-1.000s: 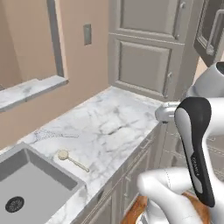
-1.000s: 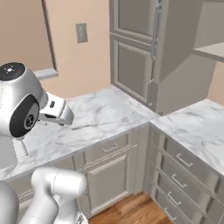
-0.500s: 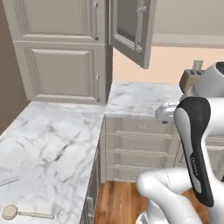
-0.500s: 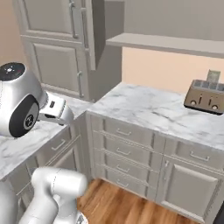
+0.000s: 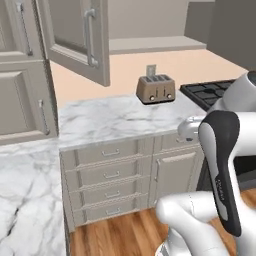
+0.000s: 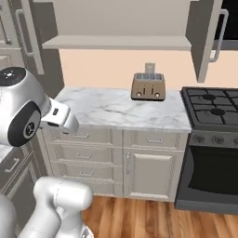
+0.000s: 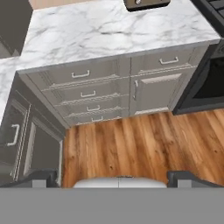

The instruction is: Open the cabinet. Pick the dish brush and place it next to the sink. Then close the cabinet.

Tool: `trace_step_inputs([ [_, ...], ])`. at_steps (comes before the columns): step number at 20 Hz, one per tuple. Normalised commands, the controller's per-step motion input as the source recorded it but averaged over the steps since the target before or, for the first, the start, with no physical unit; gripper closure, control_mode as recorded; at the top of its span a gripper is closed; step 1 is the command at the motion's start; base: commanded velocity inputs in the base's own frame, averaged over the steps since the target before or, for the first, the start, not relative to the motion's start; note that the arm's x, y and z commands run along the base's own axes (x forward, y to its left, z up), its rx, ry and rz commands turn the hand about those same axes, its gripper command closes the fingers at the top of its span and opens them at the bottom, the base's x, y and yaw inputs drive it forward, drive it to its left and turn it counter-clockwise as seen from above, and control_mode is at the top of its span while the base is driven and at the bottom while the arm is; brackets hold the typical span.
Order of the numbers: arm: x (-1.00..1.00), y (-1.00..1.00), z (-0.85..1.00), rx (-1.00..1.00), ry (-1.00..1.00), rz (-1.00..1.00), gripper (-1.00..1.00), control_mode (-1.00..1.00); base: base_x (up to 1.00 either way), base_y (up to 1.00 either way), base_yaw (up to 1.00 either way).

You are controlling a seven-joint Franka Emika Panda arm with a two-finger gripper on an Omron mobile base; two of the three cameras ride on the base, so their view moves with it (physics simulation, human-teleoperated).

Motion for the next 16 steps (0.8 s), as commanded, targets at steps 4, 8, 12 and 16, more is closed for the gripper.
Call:
trace_step_inputs([
  [4,0.0,0.0,0.0,0.0,0.0,0.0,-1.0,1.0,0.51,-0.67,0.14],
  [8,0.0,0.0,0.0,0.0,0.0,0.0,-1.0,1.0,0.49,-0.49,0.2],
  [12,0.0,0.0,0.0,0.0,0.0,0.0,-1.0,1.0,0.29,-0.3,0.19],
  [16,0.0,0.0,0.0,0.0,0.0,0.0,-1.0,1.0,0.44,0.05,0.02],
])
